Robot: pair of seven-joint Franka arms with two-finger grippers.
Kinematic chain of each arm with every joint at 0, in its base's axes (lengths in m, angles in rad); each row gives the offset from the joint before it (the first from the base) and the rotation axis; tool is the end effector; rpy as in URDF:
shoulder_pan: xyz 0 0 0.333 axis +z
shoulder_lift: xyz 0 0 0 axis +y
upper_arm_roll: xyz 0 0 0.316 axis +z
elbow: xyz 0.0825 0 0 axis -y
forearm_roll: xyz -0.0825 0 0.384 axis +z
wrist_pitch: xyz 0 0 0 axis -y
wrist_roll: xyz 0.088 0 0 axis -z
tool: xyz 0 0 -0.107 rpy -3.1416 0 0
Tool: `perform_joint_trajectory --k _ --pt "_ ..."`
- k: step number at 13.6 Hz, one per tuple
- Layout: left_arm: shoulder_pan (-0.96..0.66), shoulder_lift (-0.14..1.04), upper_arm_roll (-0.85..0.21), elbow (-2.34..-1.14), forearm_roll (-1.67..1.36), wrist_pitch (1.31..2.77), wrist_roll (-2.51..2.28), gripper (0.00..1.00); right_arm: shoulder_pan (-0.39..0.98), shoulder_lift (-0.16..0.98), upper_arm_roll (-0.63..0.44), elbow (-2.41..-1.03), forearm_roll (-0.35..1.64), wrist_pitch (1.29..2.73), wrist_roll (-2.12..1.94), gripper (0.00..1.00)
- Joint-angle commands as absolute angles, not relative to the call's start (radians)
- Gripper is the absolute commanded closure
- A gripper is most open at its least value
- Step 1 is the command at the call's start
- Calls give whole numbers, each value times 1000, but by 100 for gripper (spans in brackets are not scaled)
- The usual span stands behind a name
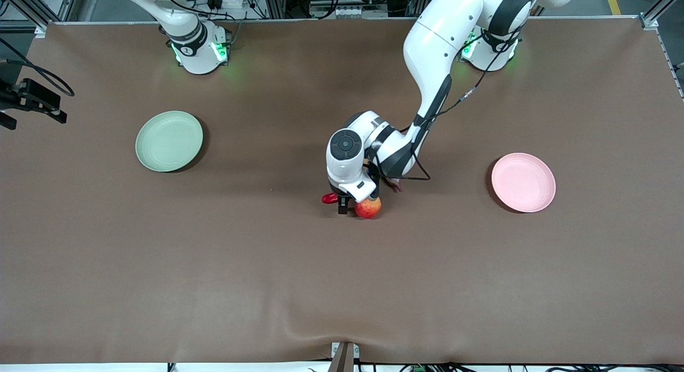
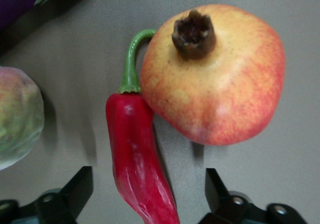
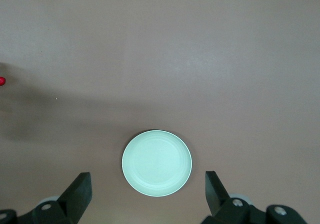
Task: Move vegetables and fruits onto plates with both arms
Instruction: 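Close the left gripper on the chili pepper and lift it, then carry the chili to the pink plate while the right gripper moves out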
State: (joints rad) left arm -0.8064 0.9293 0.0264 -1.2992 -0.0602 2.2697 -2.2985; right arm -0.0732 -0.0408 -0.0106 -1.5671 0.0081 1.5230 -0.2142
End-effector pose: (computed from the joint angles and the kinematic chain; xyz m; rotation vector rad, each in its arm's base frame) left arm 0.5282 -0.5314 0.1834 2.2191 2.1631 -0.0382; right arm 0.5353 -0.0442 0.6443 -3.1260 -0.2047 0.0031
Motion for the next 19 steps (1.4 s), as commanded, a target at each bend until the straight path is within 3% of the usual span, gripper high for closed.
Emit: perform_joint_trajectory --k 1,5,9,14,19 --pt "-821 940 40 -1279 -26 2269 -2322 100 -104 -41 6 -1566 25 1517 -210 0" --pt "-821 922 43 -1278 -25 2263 -2322 100 -107 -41 6 -1566 25 1517 -210 0" --pt "-833 801 63 -1273 -28 2249 -2333 100 -115 -37 8 -1566 25 1517 -212 0" --pt "-783 569 118 -1278 -28 2028 -2326 100 -117 -37 8 -1566 25 1517 -210 0" --pt "-567 529 118 -1292 -23 1889 -2093 100 -100 29 11 -1560 23 1519 -216 0"
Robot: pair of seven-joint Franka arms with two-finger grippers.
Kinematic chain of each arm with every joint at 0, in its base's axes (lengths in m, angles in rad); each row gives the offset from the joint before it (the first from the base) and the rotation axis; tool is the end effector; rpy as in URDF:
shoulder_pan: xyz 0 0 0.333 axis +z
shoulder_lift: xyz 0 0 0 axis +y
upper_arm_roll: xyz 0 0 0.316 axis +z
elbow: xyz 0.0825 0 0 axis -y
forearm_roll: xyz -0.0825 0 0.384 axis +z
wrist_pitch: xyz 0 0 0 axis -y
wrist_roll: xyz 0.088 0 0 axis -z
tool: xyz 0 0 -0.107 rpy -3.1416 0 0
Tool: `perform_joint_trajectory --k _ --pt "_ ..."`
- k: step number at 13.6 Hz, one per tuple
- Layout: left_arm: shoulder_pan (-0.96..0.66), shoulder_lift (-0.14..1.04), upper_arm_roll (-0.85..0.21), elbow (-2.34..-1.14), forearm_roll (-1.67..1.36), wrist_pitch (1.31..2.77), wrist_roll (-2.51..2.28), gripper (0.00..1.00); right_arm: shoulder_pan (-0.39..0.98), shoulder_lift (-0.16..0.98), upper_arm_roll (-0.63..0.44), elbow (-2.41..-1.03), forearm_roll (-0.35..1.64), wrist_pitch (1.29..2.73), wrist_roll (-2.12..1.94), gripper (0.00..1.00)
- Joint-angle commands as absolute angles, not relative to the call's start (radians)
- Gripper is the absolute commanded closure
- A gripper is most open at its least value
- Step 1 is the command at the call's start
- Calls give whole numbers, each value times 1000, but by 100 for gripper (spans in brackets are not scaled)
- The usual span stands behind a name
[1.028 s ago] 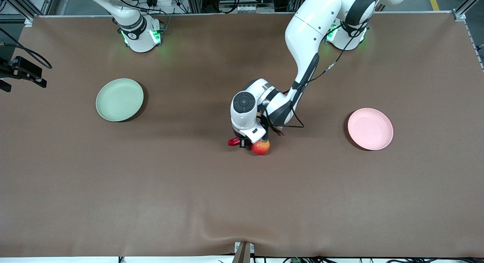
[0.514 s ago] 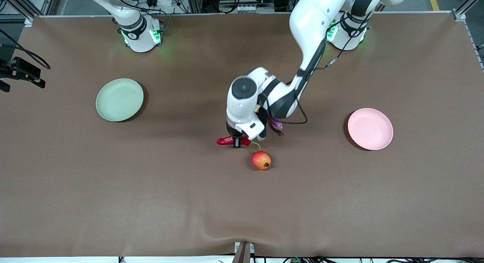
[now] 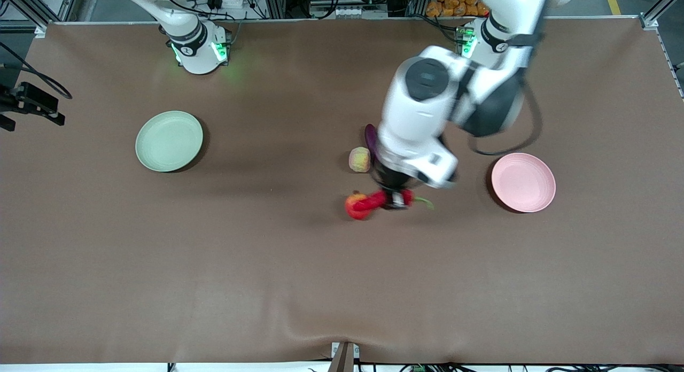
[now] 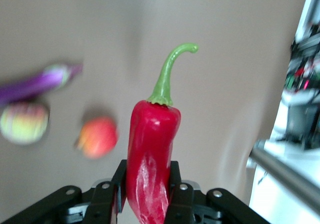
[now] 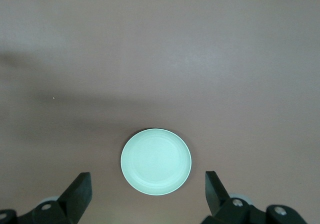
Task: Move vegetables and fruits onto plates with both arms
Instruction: 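Carry the chili to the pink plate while the right gripper moves out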
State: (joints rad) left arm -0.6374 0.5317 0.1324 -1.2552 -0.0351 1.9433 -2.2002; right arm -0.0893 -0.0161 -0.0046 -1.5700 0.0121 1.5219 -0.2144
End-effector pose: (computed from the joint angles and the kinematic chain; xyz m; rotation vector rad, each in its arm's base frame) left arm 0.6241 -0.3734 0.4722 1.9936 2.2283 0.0986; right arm 0.5422 -0.0497 0.6295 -3.1186 -0.1887 0.0465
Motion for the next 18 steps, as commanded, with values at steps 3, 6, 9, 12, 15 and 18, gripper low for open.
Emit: perform_joint_trajectory --k 3,6,9,12,15,18 --pt "-433 538 118 -1336 -23 1786 -1863 100 -83 52 15 -1562 23 1525 -216 0" --pt "-324 538 117 -1409 -21 1795 -1726 100 -25 118 20 -1559 29 1519 -210 0" --pt "-288 503 118 -1561 6 1828 -1591 100 76 124 20 -1520 104 1529 -193 0" --pt "-272 434 118 -1763 50 1986 -1543 100 133 191 20 -1516 223 1587 -28 0" --pt "-226 399 117 -1911 86 2101 -1507 100 254 306 21 -1513 250 1718 122 0" --pt "-178 396 117 -1985 109 2164 -1468 100 372 447 21 -1471 313 1911 412 0"
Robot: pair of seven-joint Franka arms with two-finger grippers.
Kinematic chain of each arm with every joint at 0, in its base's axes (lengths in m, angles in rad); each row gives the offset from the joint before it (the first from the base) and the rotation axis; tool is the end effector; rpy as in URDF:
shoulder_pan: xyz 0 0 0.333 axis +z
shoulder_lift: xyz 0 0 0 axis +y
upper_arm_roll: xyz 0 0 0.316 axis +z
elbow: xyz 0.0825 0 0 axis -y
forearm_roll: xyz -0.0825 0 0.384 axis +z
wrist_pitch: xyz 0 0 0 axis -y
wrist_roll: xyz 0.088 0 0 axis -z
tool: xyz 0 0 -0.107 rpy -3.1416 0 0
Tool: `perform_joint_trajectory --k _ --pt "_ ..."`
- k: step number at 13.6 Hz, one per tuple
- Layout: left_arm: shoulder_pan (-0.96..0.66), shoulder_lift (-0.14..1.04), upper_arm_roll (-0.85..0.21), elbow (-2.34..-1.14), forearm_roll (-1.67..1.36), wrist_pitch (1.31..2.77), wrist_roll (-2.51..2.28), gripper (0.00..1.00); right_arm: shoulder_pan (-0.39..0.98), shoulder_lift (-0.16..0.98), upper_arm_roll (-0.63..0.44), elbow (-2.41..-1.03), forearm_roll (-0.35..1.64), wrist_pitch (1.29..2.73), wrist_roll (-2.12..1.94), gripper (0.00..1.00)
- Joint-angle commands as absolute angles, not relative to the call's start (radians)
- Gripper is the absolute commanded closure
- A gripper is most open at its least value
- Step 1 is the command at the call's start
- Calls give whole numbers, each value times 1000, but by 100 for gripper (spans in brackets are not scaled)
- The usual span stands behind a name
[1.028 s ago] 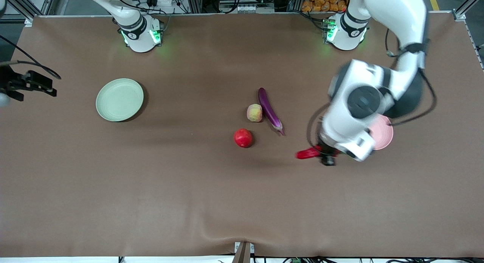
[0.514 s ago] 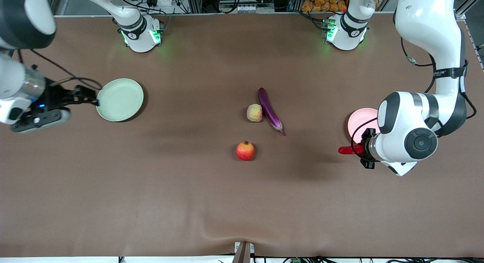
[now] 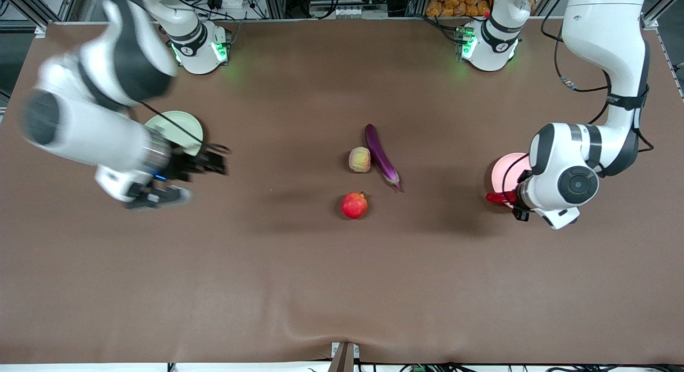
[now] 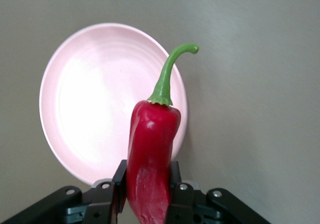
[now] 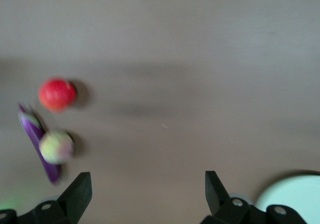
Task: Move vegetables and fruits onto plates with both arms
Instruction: 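Lower the chili onto the pink plate while the right gripper reaches the pomegranate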
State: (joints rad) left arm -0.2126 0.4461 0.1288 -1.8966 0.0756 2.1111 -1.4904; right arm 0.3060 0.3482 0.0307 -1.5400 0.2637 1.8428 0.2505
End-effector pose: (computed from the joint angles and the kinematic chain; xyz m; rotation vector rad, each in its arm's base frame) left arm 0.6029 -0.0502 0.2518 -2.2564 -1.8137 0.1147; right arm 0.6168 0.2352 0.4525 -2.8980 -0.0109 0.1739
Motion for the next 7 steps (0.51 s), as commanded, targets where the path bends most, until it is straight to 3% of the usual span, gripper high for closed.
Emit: perform_joint_trajectory --k 1,7 --pt "-160 394 117 -2003 117 2171 -1460 100 408 503 21 -1448 360 1975 505 0" --pt "-115 374 117 -2118 130 2168 -1335 100 505 811 28 -1267 477 2308 804 0"
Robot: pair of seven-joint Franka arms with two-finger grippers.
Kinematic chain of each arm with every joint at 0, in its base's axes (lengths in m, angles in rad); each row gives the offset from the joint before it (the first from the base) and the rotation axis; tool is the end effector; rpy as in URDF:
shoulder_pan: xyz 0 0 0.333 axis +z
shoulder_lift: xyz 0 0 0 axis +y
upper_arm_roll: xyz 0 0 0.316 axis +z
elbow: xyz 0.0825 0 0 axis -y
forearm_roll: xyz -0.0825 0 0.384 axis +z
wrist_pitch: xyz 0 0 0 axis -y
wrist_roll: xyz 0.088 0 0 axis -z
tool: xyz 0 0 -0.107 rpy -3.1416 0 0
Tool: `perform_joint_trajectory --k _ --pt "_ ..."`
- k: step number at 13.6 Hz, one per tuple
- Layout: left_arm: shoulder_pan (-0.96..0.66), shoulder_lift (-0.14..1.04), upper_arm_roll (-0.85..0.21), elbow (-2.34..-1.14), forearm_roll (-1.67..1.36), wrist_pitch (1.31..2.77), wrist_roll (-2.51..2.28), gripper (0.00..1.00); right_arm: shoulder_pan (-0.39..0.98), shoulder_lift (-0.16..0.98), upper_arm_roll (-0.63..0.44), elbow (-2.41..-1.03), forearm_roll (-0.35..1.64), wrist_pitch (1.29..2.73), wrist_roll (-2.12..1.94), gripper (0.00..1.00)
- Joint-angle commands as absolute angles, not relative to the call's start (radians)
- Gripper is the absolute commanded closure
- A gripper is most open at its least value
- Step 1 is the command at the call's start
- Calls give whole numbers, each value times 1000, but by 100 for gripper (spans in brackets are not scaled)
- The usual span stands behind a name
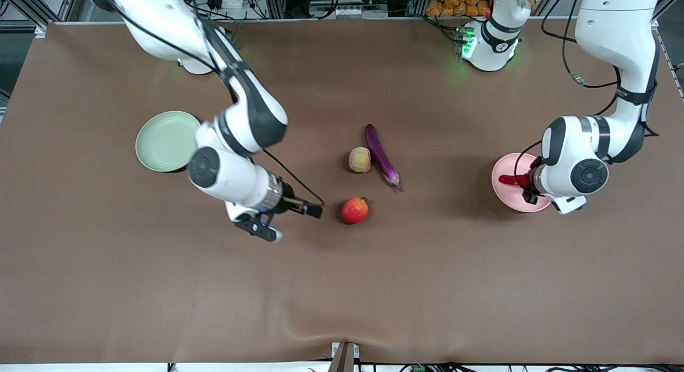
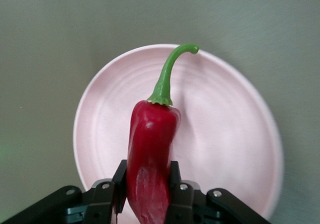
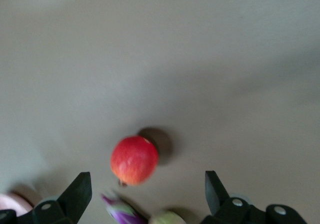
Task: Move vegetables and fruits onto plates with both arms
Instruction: 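Lower the chili onto the pink plate while the right gripper reaches the pomegranate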
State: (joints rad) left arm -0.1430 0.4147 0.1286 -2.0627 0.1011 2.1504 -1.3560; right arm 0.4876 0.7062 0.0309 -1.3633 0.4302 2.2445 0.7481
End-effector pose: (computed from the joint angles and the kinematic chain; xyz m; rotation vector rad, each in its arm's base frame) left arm 0.5541 -0.0034 0.2101 -2.2760 -1.6769 0.2435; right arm 0.6491 0.3780 0.3213 -2.6552 0.6506 0.1182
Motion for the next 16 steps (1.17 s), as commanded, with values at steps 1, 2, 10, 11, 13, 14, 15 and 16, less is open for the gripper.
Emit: perform_joint_trajectory --k 1,2,10,11,13,14,15,16 --pt "-115 374 118 -2120 130 2163 -1335 98 518 840 29 -1267 500 2359 804 0" --pt "-114 376 118 -2120 130 2161 -1335 61 525 865 29 -1266 518 2382 804 0" --pt "-178 434 106 -1796 129 1967 -1348 0 592 940 25 -1229 620 2429 1090 0" --pt "-193 475 106 -1716 124 1935 -1354 0 597 939 22 -1229 600 2393 1126 0" --pt "-242 561 109 -1584 129 1884 -1389 0 614 939 18 -1226 508 2347 1189 0" --pt "-270 592 110 -1551 130 1882 -1441 0 617 942 18 -1226 453 2338 1206 0" --pt "-296 612 110 -1531 130 1882 -1492 0 618 948 18 -1226 437 2335 1225 0" --pt "-320 633 110 -1508 129 1884 -1526 0 627 953 18 -1224 437 2339 1235 0"
